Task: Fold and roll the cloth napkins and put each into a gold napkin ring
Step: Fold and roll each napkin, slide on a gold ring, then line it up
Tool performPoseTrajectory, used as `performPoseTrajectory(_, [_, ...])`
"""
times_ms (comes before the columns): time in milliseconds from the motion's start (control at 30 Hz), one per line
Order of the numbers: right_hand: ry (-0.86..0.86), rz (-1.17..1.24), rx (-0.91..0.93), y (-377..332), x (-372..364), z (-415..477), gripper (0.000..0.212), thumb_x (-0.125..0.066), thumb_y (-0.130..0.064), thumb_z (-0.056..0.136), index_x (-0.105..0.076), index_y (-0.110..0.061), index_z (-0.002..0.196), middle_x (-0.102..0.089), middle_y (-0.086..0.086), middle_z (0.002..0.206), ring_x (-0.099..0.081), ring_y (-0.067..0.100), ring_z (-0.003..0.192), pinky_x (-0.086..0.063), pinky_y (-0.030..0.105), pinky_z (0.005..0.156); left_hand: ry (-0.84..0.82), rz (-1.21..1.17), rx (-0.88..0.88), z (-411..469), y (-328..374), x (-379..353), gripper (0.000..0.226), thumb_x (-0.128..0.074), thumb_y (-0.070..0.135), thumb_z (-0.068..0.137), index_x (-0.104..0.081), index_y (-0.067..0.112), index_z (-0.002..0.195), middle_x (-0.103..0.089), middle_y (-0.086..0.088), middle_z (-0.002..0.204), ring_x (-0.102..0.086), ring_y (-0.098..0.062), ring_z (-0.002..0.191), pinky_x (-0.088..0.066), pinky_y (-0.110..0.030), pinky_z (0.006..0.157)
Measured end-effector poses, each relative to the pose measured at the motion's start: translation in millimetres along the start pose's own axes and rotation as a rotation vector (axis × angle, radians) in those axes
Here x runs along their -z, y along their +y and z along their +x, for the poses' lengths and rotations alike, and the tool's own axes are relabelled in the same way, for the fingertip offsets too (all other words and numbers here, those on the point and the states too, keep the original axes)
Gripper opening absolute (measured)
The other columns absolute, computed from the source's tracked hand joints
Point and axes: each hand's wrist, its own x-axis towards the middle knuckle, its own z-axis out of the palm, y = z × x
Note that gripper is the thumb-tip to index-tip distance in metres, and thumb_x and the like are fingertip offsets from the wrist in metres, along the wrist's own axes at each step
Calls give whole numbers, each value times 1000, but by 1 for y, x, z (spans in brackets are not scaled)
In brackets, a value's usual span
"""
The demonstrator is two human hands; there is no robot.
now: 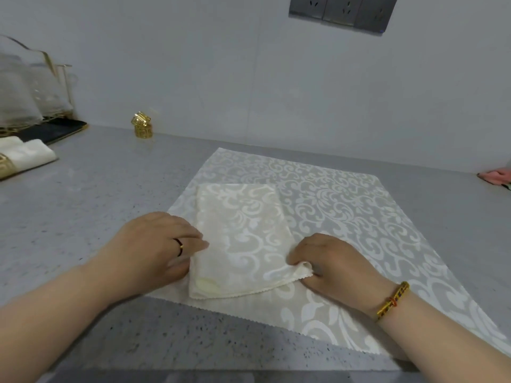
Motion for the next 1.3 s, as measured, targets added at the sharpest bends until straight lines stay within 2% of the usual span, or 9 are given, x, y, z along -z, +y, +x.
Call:
performPoseTrajectory(133, [-132, 247, -149, 2, 16, 11, 9, -69, -13, 74, -71, -16, 82, -63, -9, 80, -50, 6, 91, -39, 12, 81, -33, -117, 32, -2, 3, -1, 34, -42, 43, 71, -74, 30, 71, -69, 14, 70, -63, -4, 68, -41, -19, 74])
performPoseTrajectory(267, [-300, 392, -256, 7, 27, 25, 17, -71, -14, 76, -61, -24, 66, -59, -7, 78, -52, 6, 76, -43, 16, 70, -51, -165, 76, -5, 5, -3, 38, -39, 48, 78, -66, 38, 54, -62, 22, 58, -54, 0, 66, -40, -16, 76])
performPoseTrajectory(433, [-410, 515, -408, 21, 22, 42, 44, -73, -35, 71, -55, 5, 70, -53, 6, 69, -47, 8, 58, -40, 20, 60, -91, -259, 111, -2, 4, -1, 37, -47, 38, 75, -69, 24, 49, -65, 19, 59, -56, 2, 57, -42, -16, 66])
performPoseTrajectory(533, [-312, 645, -489, 21, 14, 41, 37, -67, -23, 79, -46, 1, 60, -40, 9, 59, -37, 9, 46, -34, 20, 51, -37, -481, 381, -3, 3, -4, 65, -42, 64, 76, -64, 11, 47, -65, 23, 75, -54, 13, 77, -38, -2, 68])
performPoseTrajectory(633, [-236, 688, -532, 21, 9, 37, 39, -64, -19, 81, -42, 0, 55, -40, 9, 65, -36, 15, 53, -33, 22, 54, 12, -598, 634, -2, 4, -14, 68, -43, 63, 53, -49, -5, 47, -61, 1, 72, -54, -3, 73, -37, -4, 62])
performPoseTrajectory(800, [-180, 617, -611, 18, 5, 35, 45, -62, -19, 82, -31, -11, 50, -40, -2, 61, -35, 5, 46, -33, 12, 50, 12, -650, 809, -1, 1, -19, 54, -46, 66, 39, -43, 12, 45, -57, 3, 75, -50, -14, 73, -36, -8, 56])
performPoseTrajectory(1067, [-188, 431, -636, 9, 2, 39, 42, -60, -27, 80, -34, -16, 49, -44, 0, 59, -37, 4, 46, -36, 14, 54, -138, -405, 694, 8, 3, -12, 31, -29, 73, 38, -46, 64, 61, -41, 51, 85, -47, 9, 86, -25, -9, 64])
performPoseTrajectory(1200, [-131, 290, -561, 3, 4, 38, 32, -62, -30, 79, -39, -21, 58, -44, -8, 61, -40, 5, 56, -37, 15, 61, -79, -249, 664, 8, 1, -8, 38, -41, 68, 46, -39, 31, 38, -47, 9, 44, -45, -6, 47, -30, -13, 63])
performPoseTrajectory(1300, [-58, 227, -479, -1, 6, 37, 31, -66, -28, 77, -36, -33, 81, -40, -16, 83, -45, 4, 75, -38, 14, 68, -4, -218, 458, 6, 2, -8, 26, -49, 56, 59, -29, 40, 63, -35, 27, 66, -36, 0, 57, -35, -20, 66])
